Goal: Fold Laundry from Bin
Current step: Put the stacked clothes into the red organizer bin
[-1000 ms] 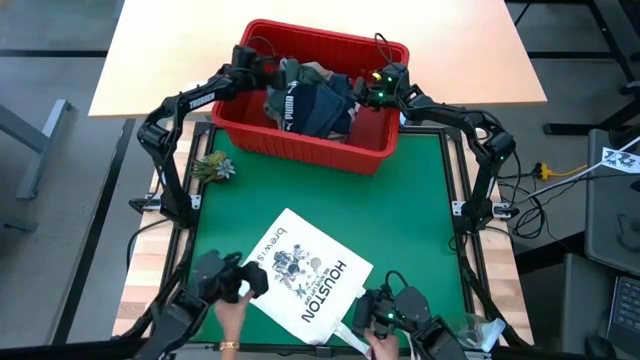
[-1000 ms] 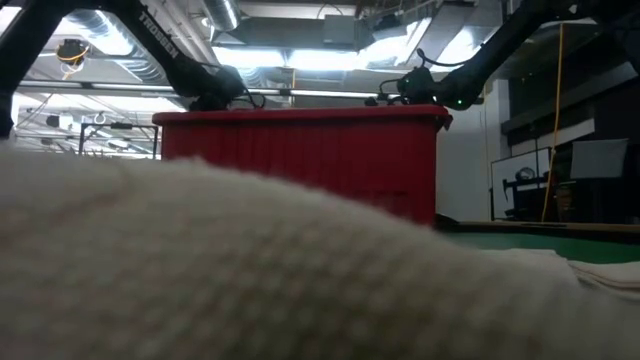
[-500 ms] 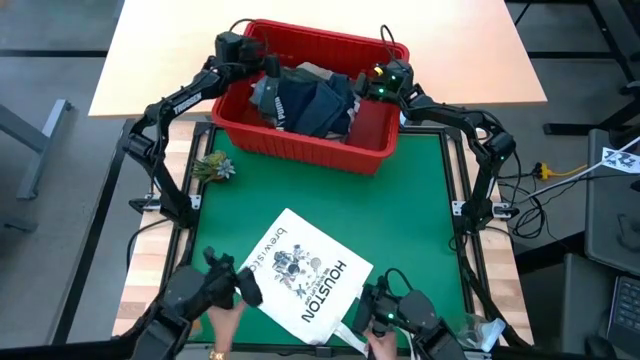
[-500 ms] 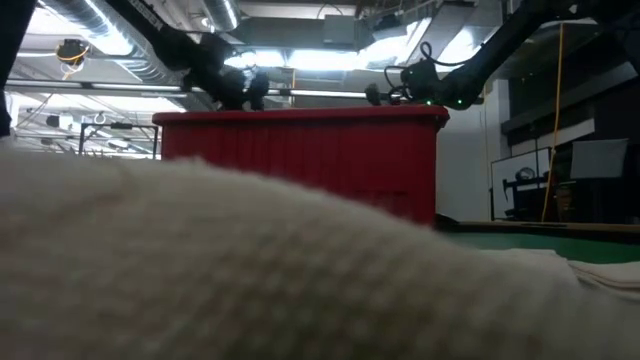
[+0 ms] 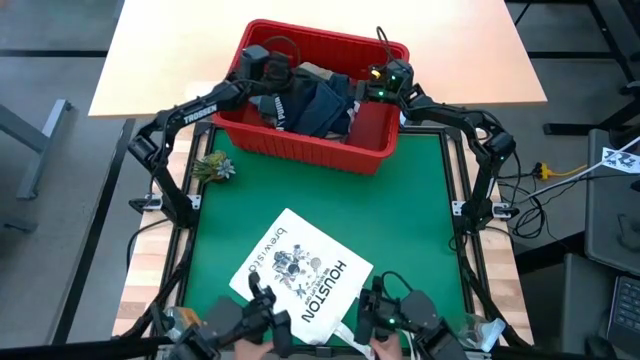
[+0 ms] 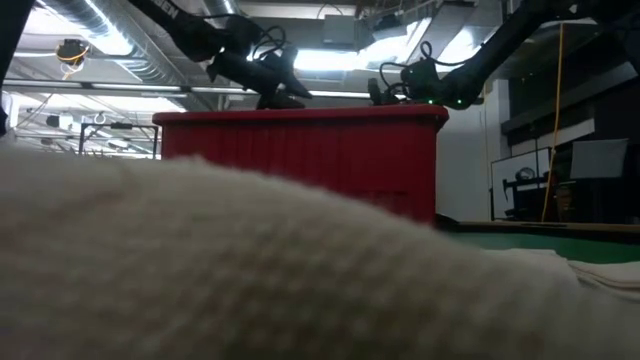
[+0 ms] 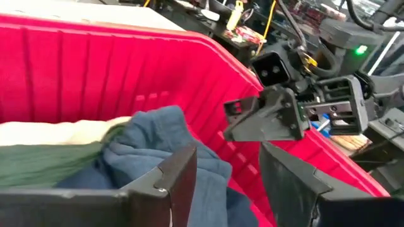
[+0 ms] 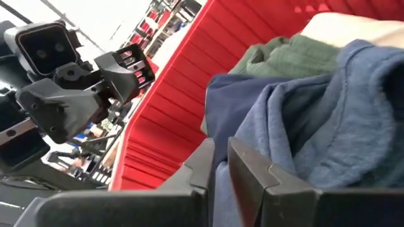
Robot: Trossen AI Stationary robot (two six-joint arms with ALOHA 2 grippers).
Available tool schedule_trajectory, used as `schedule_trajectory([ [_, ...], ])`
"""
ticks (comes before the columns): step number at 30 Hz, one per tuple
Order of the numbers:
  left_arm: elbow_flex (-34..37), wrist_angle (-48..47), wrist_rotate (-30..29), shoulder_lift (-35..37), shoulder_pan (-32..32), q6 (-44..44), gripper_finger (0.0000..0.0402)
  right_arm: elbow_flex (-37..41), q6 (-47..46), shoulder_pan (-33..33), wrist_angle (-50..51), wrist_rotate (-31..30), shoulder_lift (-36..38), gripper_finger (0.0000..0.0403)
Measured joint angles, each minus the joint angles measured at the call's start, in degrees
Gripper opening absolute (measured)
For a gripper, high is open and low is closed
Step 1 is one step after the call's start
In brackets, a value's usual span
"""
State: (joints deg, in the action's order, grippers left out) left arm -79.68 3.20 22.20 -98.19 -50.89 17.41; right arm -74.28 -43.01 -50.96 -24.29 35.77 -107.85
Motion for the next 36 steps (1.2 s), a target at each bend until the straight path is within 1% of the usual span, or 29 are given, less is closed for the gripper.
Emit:
schedule_trajectory([
  [2, 0.0, -0.15, -0.02, 0.0, 0.88, -0.02, 0.0164, -0.33, 0.0, -0.02, 0.28, 0.39, 0.01, 0.0044],
  [5, 0.0, -0.15, -0.08, 0.0, 1.88, -0.02, 0.0164, -3.1, 1.79, -0.06, 1.33, 1.67, 0.17, 0.0044],
  [9, 0.0, -0.15, 0.02, -0.04, 2.35, 0.01, 0.0164, -9.86, 7.58, 0.45, 4.29, 7.68, 0.57, 0.0044],
  [12, 0.0, -0.38, 0.06, 0.14, 1.33, 0.02, 0.0164, -14.47, 11.47, 1.26, 6.98, 10.74, 0.53, 0.0044],
  [16, 0.0, -1.34, 1.02, 1.93, -0.33, -0.02, 0.0164, -19.24, 12.0, 2.36, 7.04, 11.32, 0.5, 0.0049],
  [19, 0.0, -1.26, 3.79, 3.47, -1.68, -0.02, 0.0164, -21.51, 12.29, 2.76, 7.45, 10.92, 0.5, 0.0073],
  [24, 0.0, -3.42, 5.91, 5.65, -3.06, -0.02, 0.0164, -23.78, 14.07, 2.97, 9.12, 9.75, 0.48, 0.0151],
  [26, 0.0, -4.7, 6.04, 6.18, -3.11, -0.13, 0.0164, -24.15, 16.06, 2.97, 11.75, 8.86, 0.48, 0.0184],
  [28, 0.0, -5.49, 6.32, 6.2, -3.11, -0.13, 0.0164, -24.44, 19.48, 2.97, 16.81, 7.9, 0.48, 0.0212],
  [29, 0.0, -5.89, 6.82, 6.14, -3.11, -0.15, 0.0164, -24.53, 21.43, 2.95, 19.62, 6.44, 0.44, 0.0223],
  [32, 0.0, -7.37, 7.06, 6.12, -3.08, -1.43, 0.0164, -24.63, 28.94, 2.97, 28.81, -1.92, 0.42, 0.0247],
  [34, 0.0, -9.15, 6.89, 6.11, -2.78, -3.58, 0.0164, -24.63, 33.94, 2.93, 34.57, -7.41, 0.33, 0.0255],
  [36, 0.0, -10.82, 6.47, 6.1, -2.58, -5.29, 0.0164, -24.63, 37.37, 2.93, 39.48, -11.3, 0.19, 0.0257],
])
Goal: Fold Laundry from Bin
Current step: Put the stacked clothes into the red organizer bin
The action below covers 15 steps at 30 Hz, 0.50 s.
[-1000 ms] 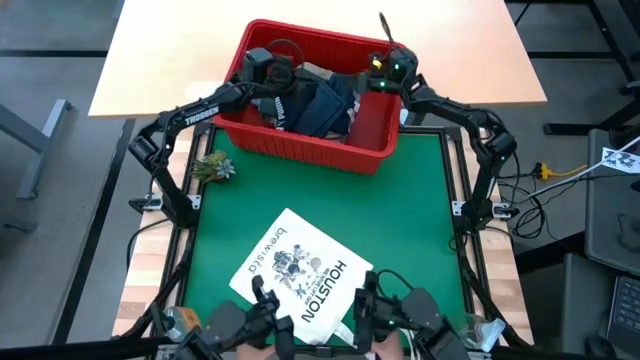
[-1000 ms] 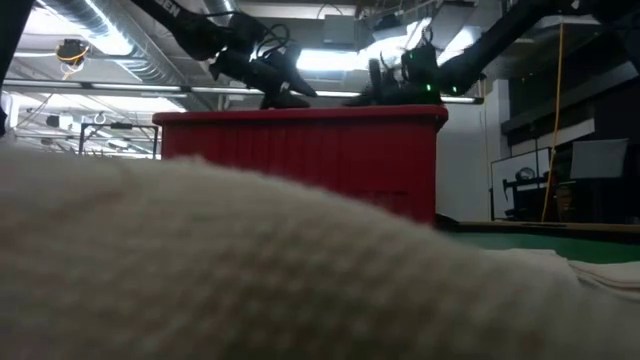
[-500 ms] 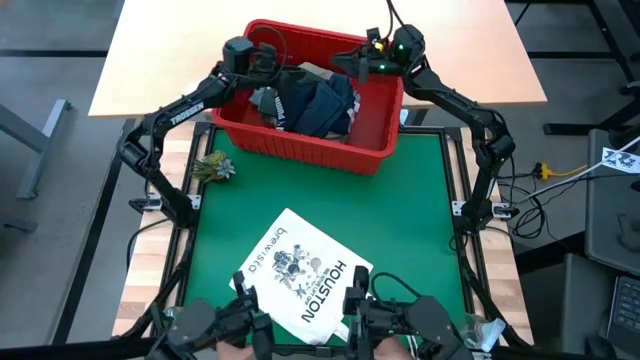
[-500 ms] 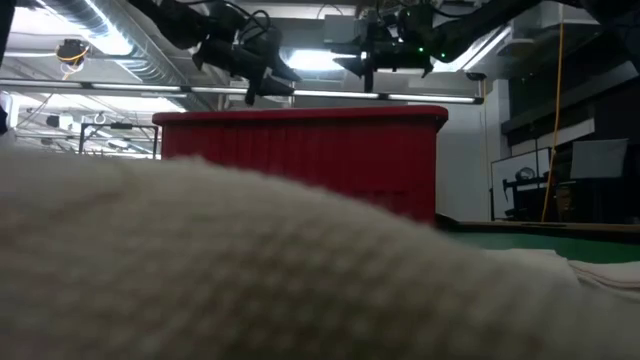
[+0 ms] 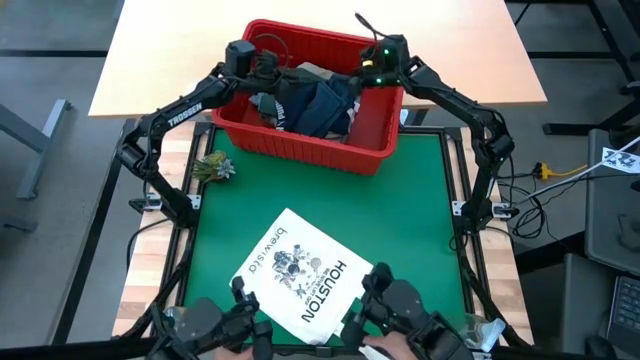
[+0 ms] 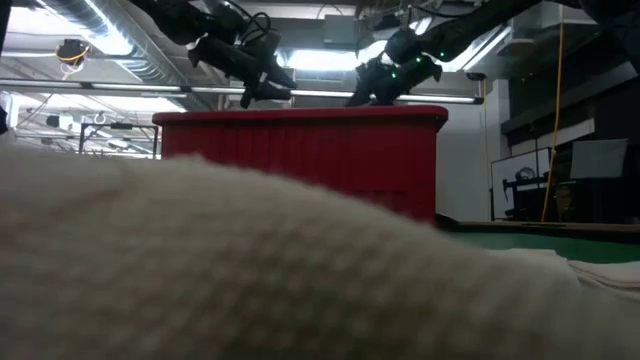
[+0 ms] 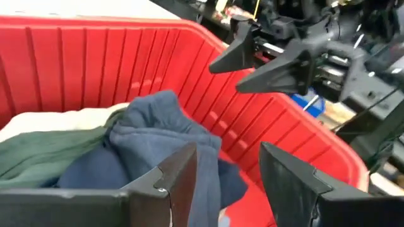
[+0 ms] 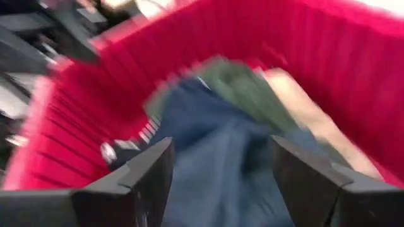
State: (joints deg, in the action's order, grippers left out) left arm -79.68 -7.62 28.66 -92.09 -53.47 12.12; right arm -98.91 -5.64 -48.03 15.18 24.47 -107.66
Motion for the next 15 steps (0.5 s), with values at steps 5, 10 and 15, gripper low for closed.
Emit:
schedule_trajectory([
  [5, 0.01, -2.65, -4.07, 0.0, 0.6, -2.71, 0.0164, 0.0, 1.65, 0.02, 7.79, -3.42, -0.24, 0.0253],
  [10, 0.02, -2.97, -5.68, 0.0, 1.45, -3.76, 0.0164, -0.02, 1.62, 0.12, 11.25, -5.44, -0.97, 0.0253],
  [15, 0.0, -3.1, -5.66, 0.0, 2.56, -3.76, 0.0164, -0.07, 1.61, 1.24, 13.39, -6.15, -1.37, 0.0253],
])
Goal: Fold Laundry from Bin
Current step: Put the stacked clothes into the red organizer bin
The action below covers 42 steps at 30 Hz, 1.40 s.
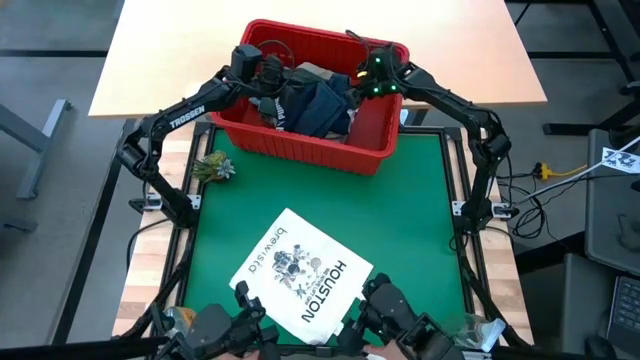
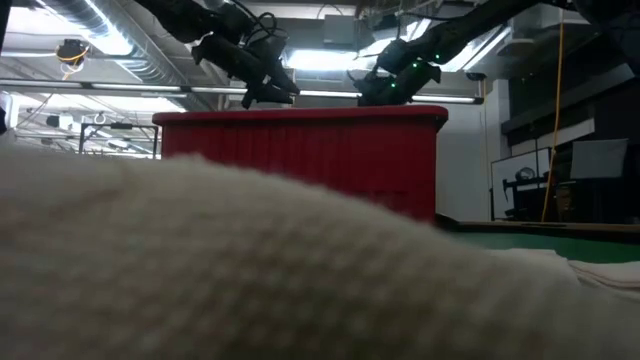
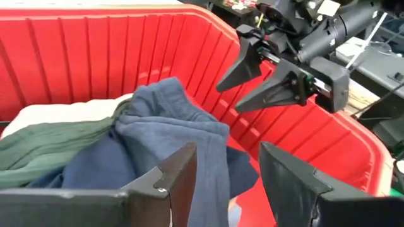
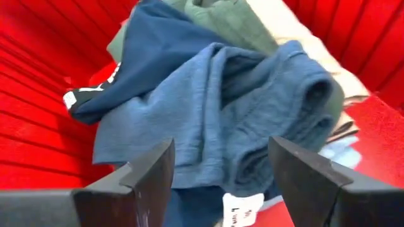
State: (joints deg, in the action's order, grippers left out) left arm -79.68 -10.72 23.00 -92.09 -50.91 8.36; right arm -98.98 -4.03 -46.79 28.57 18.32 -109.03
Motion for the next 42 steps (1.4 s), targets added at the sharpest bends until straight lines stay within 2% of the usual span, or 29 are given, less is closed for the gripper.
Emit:
schedule_trajectory([
  [11, 0.02, 0.0, 0.0, -0.03, 1.62, 0.0, 0.0164, 0.0, -0.04, 3.39, 0.51, -5.65, -0.05, 0.0253],
  [16, 0.02, 0.0, -0.04, -0.04, 2.19, 0.0, 0.0164, 0.02, -0.09, 4.1, 0.46, -11.33, -0.09, 0.0253],
  [22, 0.02, 0.02, -3.03, -0.04, 2.77, -0.02, 0.0164, 0.02, -2.16, 4.89, 0.01, -10.39, -0.09, 0.0253],
  [32, 0.02, 0.04, -3.51, -0.04, 2.75, -0.02, 0.0164, 0.02, 0.03, 6.22, -2.39, -14.31, -2.42, 0.0253],
  [39, 0.02, 0.05, -4.42, -0.04, 2.73, -0.02, 0.0164, 0.02, 1.53, 6.26, -1.58, -20.18, -3.03, 0.0253],
  [42, 0.02, 0.04, -4.42, -0.04, 2.73, -0.06, 0.0164, 0.02, 1.46, 5.95, -0.81, -18.74, -3.04, 0.0253],
])
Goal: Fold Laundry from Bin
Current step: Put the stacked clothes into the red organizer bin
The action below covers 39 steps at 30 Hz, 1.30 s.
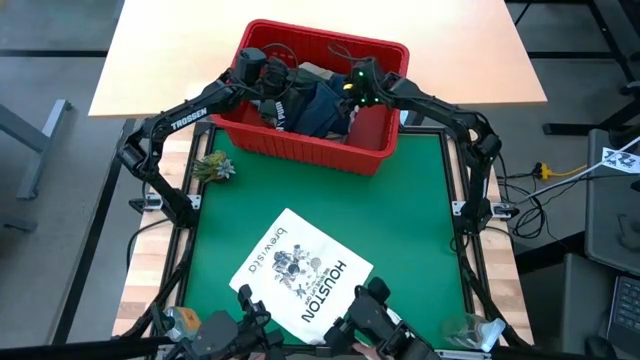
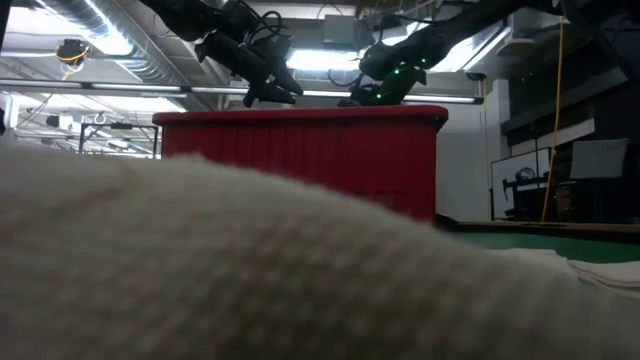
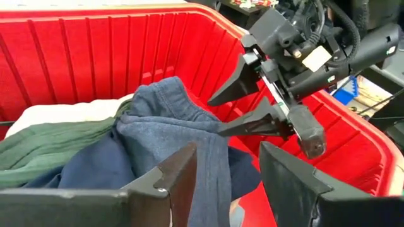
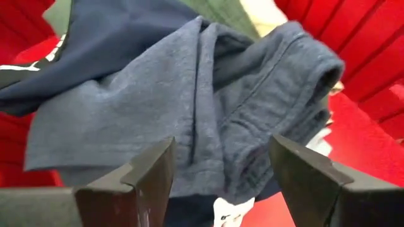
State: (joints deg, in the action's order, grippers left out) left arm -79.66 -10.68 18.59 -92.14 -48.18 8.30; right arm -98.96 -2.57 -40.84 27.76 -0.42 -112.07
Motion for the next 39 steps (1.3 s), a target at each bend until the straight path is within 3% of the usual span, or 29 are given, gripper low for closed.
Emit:
schedule_trajectory([
  [11, 0.0, 0.0, 0.02, -0.02, 0.0, -1.42, 0.0164, 0.02, -0.32, -0.08, 1.98, 4.15, -0.79, 0.0253],
  [25, 0.0, 0.0, 0.09, -0.02, 0.01, -1.44, 0.0164, 0.04, -0.5, 0.03, 0.14, 4.41, -3.91, 0.0244],
  [31, 0.02, 0.0, 0.09, -0.02, 0.0, -1.47, 0.0164, 0.07, -0.64, 0.0, -3.12, 5.61, -4.44, 0.0158],
  [37, 0.02, 0.0, 0.09, -0.02, -0.04, -1.51, 0.0164, 0.07, -4.6, -0.04, -9.37, 12.03, -4.44, 0.003],
  [39, 0.02, -0.02, 0.09, -0.02, -0.04, -2.76, 0.0164, 0.07, -4.7, 0.0, -11.9, 14.03, -4.44, 0.0014],
])
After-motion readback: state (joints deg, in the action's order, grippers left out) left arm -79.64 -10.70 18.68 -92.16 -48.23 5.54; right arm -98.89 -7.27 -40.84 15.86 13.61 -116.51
